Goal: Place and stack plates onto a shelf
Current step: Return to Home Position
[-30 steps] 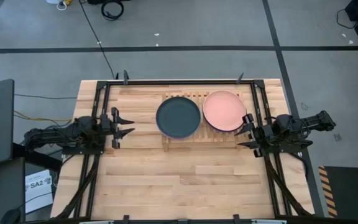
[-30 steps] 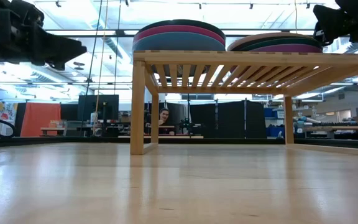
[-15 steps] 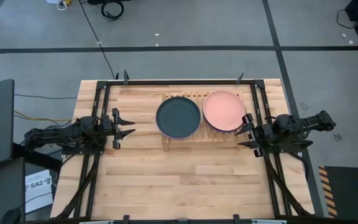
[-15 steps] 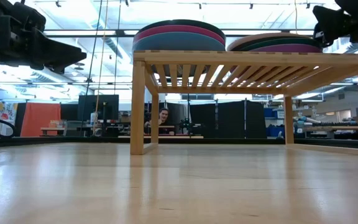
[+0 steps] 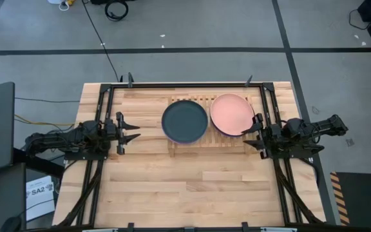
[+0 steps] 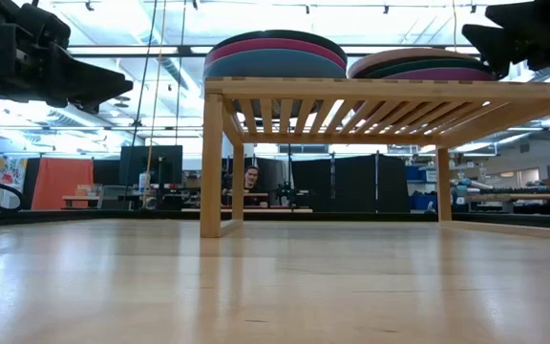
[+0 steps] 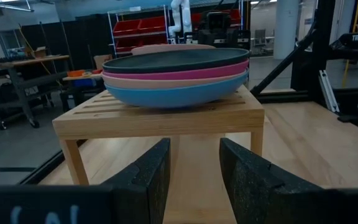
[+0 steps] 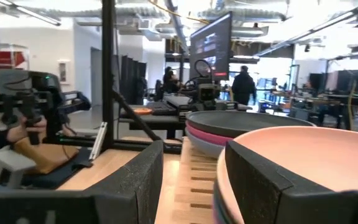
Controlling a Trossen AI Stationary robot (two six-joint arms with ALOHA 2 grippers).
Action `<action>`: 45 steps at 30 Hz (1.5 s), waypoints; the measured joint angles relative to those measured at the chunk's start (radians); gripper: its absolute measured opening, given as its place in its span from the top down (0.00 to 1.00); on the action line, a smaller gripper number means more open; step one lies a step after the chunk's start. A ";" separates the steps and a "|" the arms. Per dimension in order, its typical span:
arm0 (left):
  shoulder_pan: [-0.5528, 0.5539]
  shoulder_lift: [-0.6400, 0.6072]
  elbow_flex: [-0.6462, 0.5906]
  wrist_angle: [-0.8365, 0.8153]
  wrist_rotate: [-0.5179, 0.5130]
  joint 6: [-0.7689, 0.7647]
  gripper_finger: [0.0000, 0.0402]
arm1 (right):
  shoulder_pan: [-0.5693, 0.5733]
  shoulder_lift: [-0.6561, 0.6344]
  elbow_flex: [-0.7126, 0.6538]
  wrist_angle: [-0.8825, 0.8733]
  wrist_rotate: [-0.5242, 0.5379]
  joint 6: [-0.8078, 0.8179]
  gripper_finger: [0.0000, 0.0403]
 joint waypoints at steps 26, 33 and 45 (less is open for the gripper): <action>0.000 0.000 0.000 -0.003 0.000 -0.007 0.64 | 0.000 0.000 0.000 -0.003 0.176 -0.009 0.56; 0.000 0.000 0.000 -0.003 0.000 -0.008 0.64 | 0.000 0.000 0.000 0.002 0.175 -0.010 0.56; 0.000 0.000 0.000 -0.003 0.000 -0.008 0.64 | 0.000 0.000 -0.001 0.004 0.175 -0.010 0.56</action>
